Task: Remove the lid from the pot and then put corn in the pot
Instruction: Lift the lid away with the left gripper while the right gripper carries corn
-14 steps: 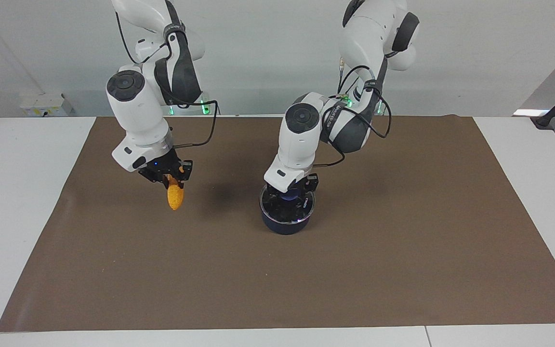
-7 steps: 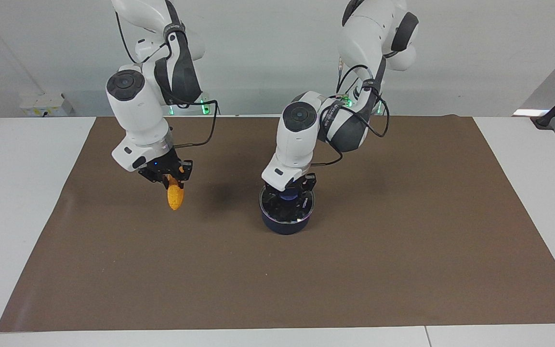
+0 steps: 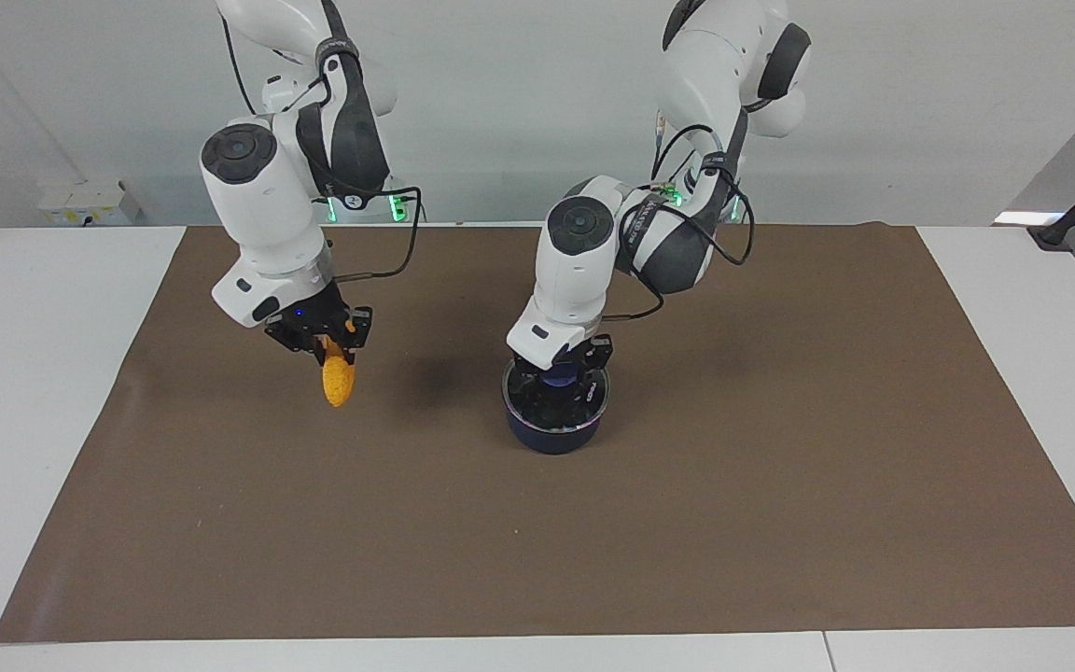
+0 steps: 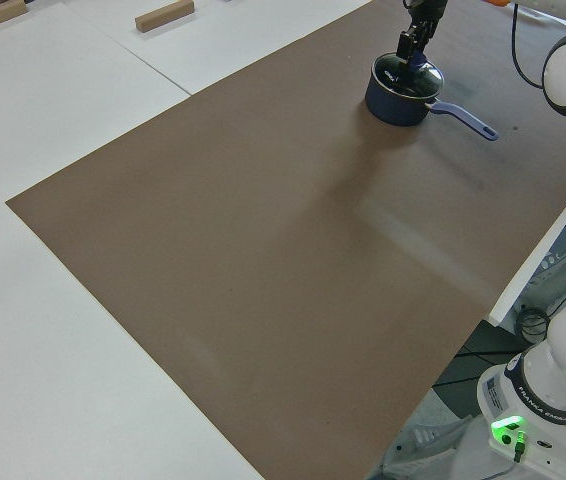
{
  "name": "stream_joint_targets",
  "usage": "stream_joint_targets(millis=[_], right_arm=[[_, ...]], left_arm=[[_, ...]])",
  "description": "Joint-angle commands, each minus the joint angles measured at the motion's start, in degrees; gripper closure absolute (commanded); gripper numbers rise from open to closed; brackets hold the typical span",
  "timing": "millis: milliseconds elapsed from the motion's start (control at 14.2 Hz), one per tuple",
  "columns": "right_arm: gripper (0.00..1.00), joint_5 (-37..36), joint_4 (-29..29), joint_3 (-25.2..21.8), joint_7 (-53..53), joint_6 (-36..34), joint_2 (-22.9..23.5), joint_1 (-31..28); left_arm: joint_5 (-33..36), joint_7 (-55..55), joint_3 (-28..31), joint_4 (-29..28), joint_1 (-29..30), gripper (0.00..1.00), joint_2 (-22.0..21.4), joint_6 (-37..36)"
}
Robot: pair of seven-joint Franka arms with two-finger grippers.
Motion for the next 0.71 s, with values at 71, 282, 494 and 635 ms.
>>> stream_joint_targets(millis=[71, 282, 494, 635], right_arm=[[1.00, 0.6, 2.4, 2.6, 0.2, -0.3, 1.4, -0.4], [1.00, 0.6, 6.0, 6.0, 6.6, -0.3, 3.0, 0.9], [1.00, 0.7, 17.9, 6.9, 16.2, -2.7, 10.5, 7.6], [1.00, 0.4, 27.3, 7.3, 18.8, -6.7, 16.7, 8.9]], left_arm=[[-2.0, -0.2, 0.9, -0.1, 0.9, 0.99, -4.7, -5.3], [-2.1, 2.2, 0.8, -0.3, 5.3, 1.00, -7.8, -7.2], [-2.4, 12.9, 0.9, -0.6, 12.0, 1.00, -9.8, -11.7], [-2.3, 19.9, 1.0, -2.8, 17.4, 1.00, -10.5, -11.4]])
